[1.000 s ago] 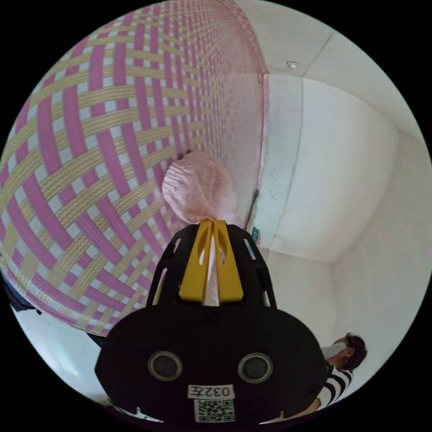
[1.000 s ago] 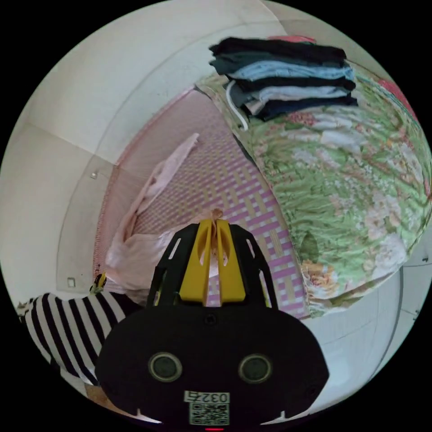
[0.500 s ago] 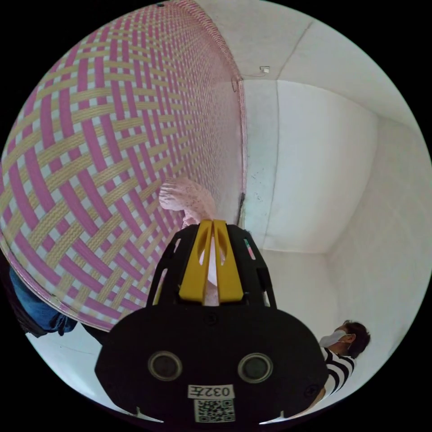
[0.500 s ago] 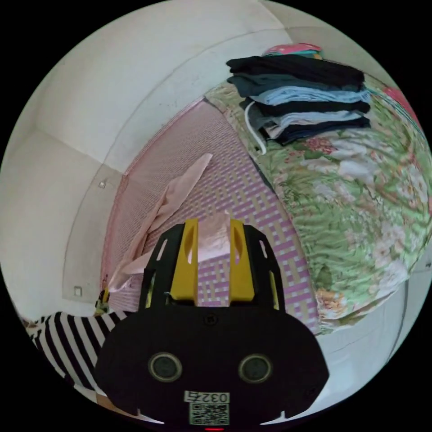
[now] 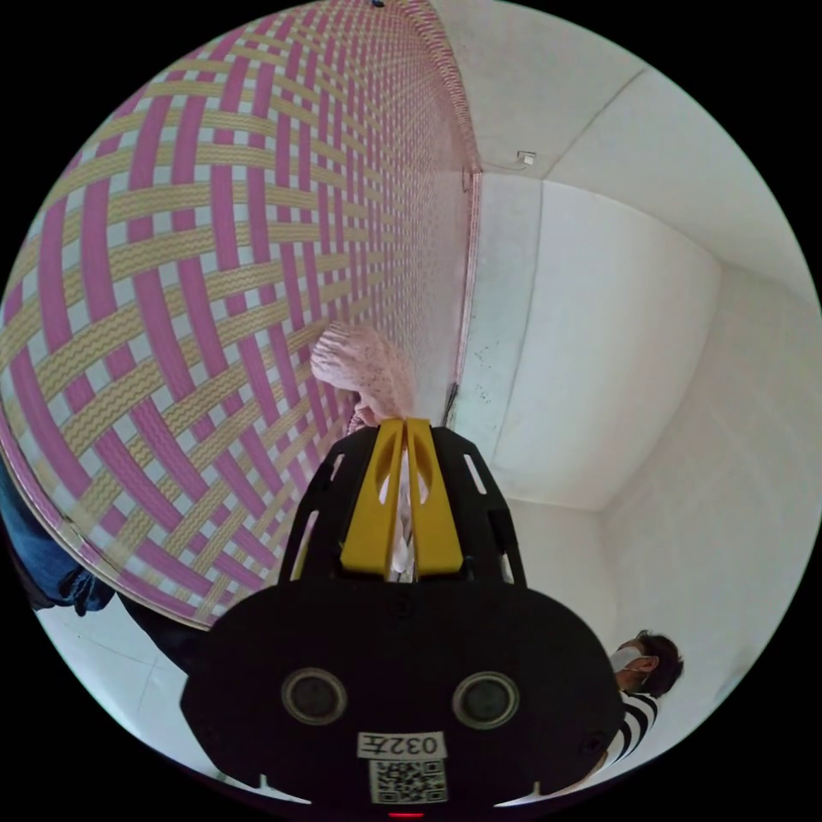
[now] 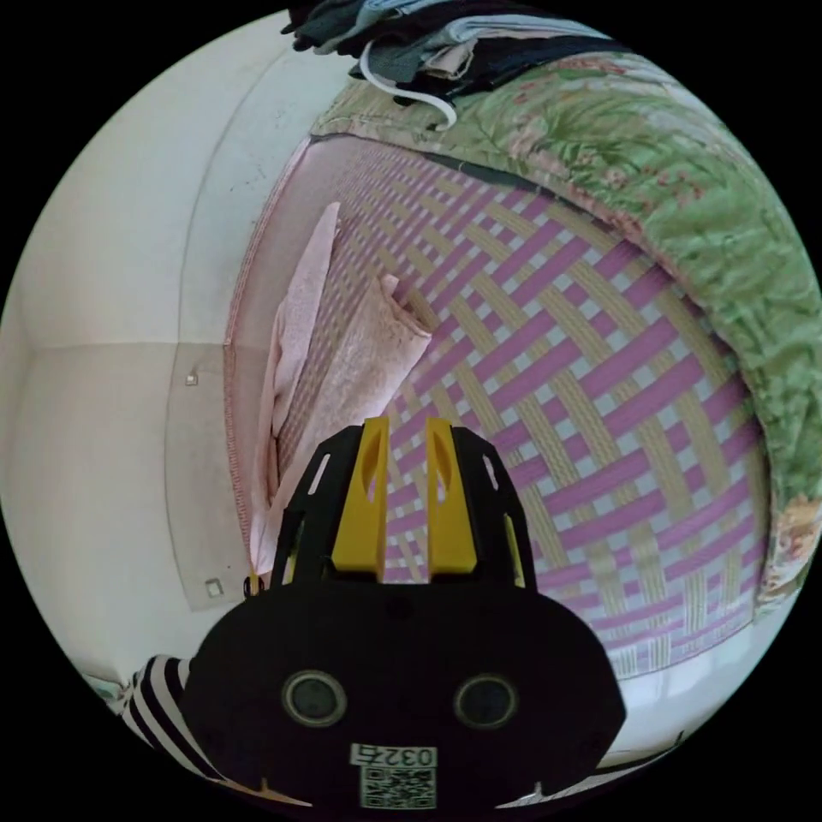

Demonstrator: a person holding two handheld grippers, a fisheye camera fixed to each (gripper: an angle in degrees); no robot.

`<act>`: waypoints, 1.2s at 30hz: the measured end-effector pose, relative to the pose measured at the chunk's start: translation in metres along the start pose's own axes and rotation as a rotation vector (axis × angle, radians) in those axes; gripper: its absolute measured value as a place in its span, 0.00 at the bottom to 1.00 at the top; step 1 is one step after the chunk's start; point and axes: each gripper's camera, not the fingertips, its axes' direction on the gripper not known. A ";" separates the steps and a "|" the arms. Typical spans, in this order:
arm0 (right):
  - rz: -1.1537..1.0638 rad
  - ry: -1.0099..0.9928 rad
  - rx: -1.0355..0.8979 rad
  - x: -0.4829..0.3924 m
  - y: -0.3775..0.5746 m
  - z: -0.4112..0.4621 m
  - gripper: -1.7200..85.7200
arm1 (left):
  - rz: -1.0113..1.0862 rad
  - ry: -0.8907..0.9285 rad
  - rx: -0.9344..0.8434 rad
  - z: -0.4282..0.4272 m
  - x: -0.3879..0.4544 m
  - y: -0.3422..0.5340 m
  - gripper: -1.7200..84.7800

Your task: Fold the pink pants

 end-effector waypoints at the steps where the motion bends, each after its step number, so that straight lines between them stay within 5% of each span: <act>1: 0.014 -0.012 0.004 -0.001 -0.006 0.006 0.11 | 0.001 -0.002 0.004 0.001 0.001 0.002 0.01; 14: -0.169 -0.232 0.111 -0.102 -0.066 -0.043 0.03 | -0.011 -0.062 0.042 0.000 0.013 0.015 0.01; 17: -0.223 -0.467 0.105 -0.111 -0.092 -0.033 0.02 | -0.064 -0.018 0.094 0.001 0.005 0.017 0.01; 25: 0.013 -0.034 0.113 -0.090 -0.093 -0.011 0.06 | -0.108 -0.024 0.114 0.009 0.000 0.019 0.01; 36: 0.135 -0.126 0.026 -0.053 -0.105 0.017 0.10 | -0.123 -0.033 0.130 0.023 0.005 0.017 0.01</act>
